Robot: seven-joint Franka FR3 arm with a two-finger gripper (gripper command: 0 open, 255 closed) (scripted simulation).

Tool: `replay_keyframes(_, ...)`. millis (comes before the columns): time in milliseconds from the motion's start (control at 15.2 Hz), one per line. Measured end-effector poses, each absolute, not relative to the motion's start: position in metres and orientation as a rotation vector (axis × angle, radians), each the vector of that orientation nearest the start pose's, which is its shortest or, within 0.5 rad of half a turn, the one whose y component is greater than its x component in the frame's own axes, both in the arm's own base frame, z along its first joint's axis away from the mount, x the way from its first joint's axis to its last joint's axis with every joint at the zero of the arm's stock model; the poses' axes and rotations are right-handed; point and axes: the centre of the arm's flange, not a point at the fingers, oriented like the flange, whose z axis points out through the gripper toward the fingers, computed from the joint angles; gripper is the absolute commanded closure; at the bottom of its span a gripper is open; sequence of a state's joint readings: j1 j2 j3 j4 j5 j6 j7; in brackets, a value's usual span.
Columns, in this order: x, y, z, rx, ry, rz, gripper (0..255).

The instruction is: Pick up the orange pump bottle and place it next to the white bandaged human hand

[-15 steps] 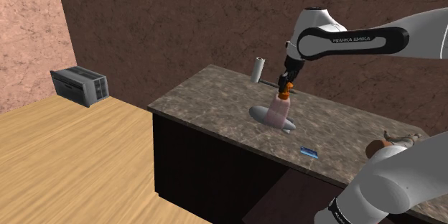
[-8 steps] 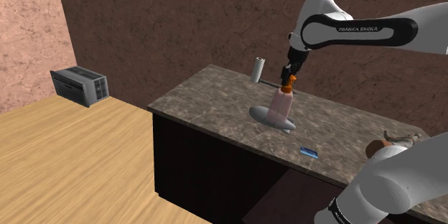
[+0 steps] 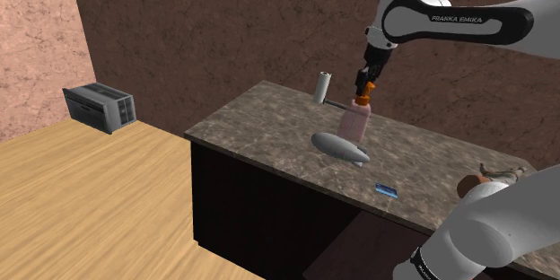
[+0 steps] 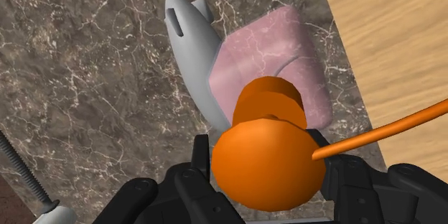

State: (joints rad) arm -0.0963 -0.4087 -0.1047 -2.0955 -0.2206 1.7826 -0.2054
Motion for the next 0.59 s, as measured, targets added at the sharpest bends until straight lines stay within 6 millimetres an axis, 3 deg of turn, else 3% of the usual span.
replay_keyframes(594,0.427,-0.113,0.641,-3.33,-0.079,-0.096,255)
